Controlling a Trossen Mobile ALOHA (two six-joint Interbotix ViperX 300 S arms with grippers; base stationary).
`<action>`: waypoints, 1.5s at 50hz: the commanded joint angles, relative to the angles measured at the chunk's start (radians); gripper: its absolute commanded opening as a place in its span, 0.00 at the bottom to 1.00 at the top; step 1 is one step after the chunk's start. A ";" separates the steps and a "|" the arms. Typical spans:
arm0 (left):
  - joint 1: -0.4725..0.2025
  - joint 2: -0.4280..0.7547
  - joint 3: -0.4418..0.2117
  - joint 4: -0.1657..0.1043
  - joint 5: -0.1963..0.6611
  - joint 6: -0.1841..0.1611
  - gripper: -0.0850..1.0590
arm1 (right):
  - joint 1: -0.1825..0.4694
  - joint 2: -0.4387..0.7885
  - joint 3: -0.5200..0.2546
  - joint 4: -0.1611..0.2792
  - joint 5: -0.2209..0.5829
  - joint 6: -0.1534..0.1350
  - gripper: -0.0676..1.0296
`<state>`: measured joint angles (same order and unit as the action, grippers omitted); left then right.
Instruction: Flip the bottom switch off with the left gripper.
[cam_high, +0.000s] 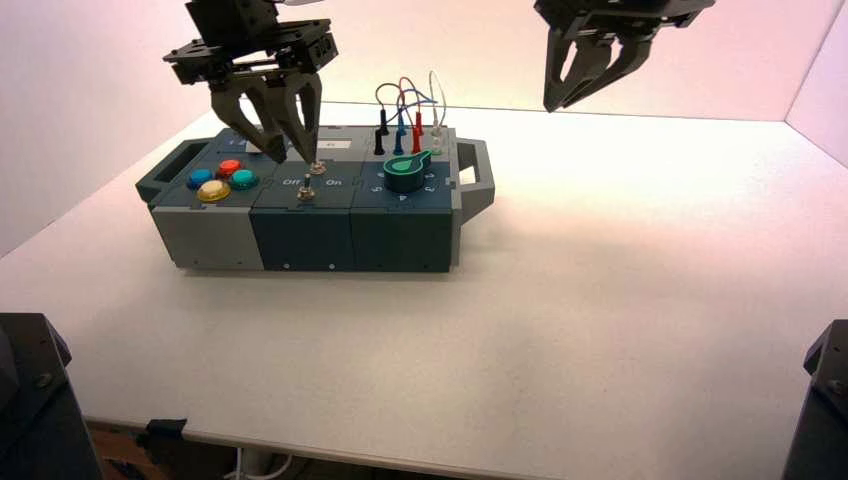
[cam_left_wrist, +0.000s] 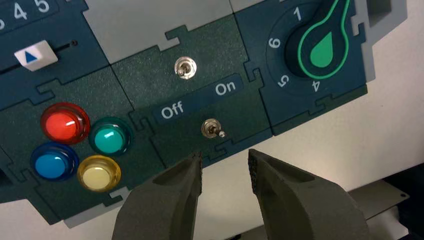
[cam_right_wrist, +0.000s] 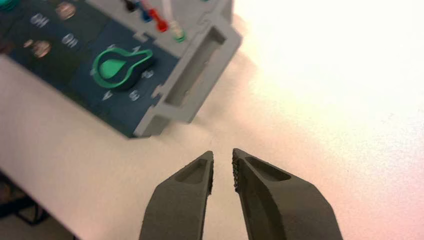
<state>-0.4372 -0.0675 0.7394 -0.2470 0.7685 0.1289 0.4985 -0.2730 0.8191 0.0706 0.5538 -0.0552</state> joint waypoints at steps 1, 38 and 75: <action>-0.021 -0.006 -0.031 -0.005 -0.005 -0.008 0.48 | -0.041 0.055 -0.055 0.005 -0.017 0.021 0.26; -0.067 0.052 -0.048 -0.005 -0.018 -0.011 0.16 | -0.043 0.284 -0.152 0.009 -0.067 0.023 0.17; -0.069 0.120 -0.075 0.003 -0.046 -0.008 0.16 | 0.052 0.377 -0.242 0.023 -0.078 0.011 0.16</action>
<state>-0.5016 0.0660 0.6903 -0.2454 0.7256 0.1181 0.5461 0.1043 0.6105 0.0874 0.4786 -0.0414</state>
